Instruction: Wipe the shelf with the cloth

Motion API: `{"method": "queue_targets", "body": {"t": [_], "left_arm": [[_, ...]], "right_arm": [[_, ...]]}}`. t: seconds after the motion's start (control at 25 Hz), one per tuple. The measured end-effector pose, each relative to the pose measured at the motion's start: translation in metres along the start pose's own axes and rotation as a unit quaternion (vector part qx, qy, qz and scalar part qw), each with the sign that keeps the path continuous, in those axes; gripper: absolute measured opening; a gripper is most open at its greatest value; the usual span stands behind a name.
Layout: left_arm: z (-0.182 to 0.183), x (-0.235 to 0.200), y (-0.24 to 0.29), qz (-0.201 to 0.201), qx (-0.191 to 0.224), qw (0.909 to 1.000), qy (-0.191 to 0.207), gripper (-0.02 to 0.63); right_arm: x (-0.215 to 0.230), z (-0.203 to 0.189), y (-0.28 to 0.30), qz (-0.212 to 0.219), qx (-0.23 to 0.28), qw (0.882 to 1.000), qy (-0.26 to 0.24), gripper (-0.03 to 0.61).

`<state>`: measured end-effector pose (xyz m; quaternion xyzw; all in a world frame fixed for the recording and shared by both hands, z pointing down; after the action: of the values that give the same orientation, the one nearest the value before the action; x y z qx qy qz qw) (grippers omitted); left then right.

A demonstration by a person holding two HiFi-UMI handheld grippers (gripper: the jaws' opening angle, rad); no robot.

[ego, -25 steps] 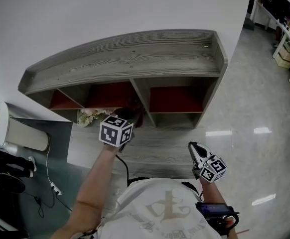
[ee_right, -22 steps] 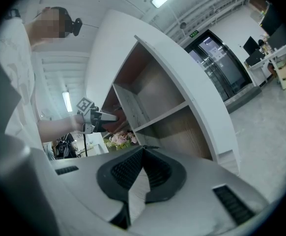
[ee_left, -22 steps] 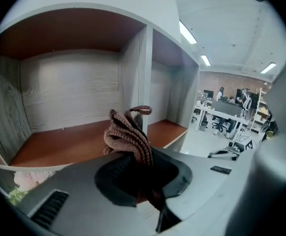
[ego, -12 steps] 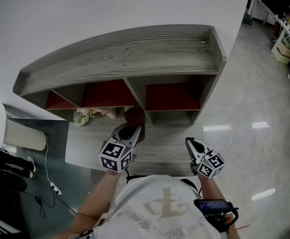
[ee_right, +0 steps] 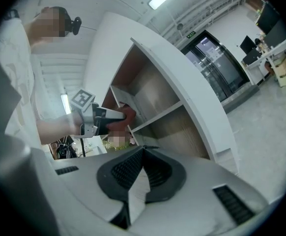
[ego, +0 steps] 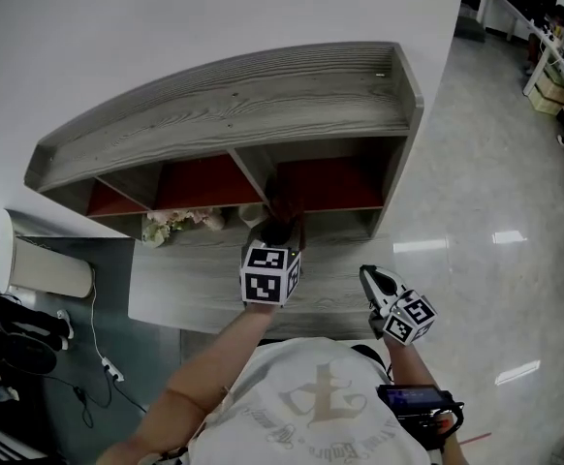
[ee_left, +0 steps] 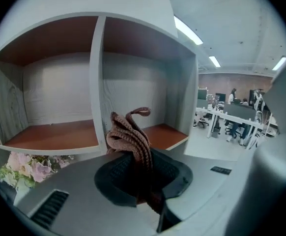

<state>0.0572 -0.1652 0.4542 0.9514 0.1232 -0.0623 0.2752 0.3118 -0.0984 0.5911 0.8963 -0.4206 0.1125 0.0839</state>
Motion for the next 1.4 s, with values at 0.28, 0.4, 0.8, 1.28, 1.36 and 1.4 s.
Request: {"method": "queue_targets", "body": {"t": [0.28, 0.4, 0.8, 1.28, 1.36, 1.4], "left_arm": [[0.014, 0.013, 0.045, 0.087, 0.019, 0.996, 0.012, 0.069], [0.016, 0.015, 0.06, 0.116, 0.009, 0.9931, 0.015, 0.069], [0.017, 0.006, 0.091, 0.173, -0.007, 0.9847, -0.021, 0.069], [0.023, 0.014, 0.107, 0.117, -0.04, 0.9912, -0.049, 0.065], [0.025, 0.022, 0.112, 0.099, -0.049, 0.9928, -0.045, 0.065], [0.025, 0.026, 0.114, 0.089, -0.056, 0.9936, -0.042, 0.064]], "right_arm": [[0.003, -0.005, -0.011, -0.009, 0.006, 1.0, 0.013, 0.005], [0.005, -0.006, -0.015, -0.012, 0.009, 1.0, 0.016, 0.005], [0.01, -0.007, -0.024, -0.012, 0.016, 1.0, 0.021, 0.005], [0.019, -0.009, -0.035, -0.024, 0.02, 0.999, 0.029, 0.005], [0.02, -0.009, -0.036, -0.025, 0.021, 0.999, 0.03, 0.005], [0.02, -0.009, -0.038, -0.027, 0.021, 0.999, 0.031, 0.005]]}}
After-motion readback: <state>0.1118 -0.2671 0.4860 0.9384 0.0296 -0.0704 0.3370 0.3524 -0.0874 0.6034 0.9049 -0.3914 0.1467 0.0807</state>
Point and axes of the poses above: the fingertips, and each gripper's own axes: y forward along the fingers, x to its right, z out of its top, the point moved 10 cm from there along -y, backward along the fingers, and after that the axes turned 13 degrees about -y, right-handed, at the moved point
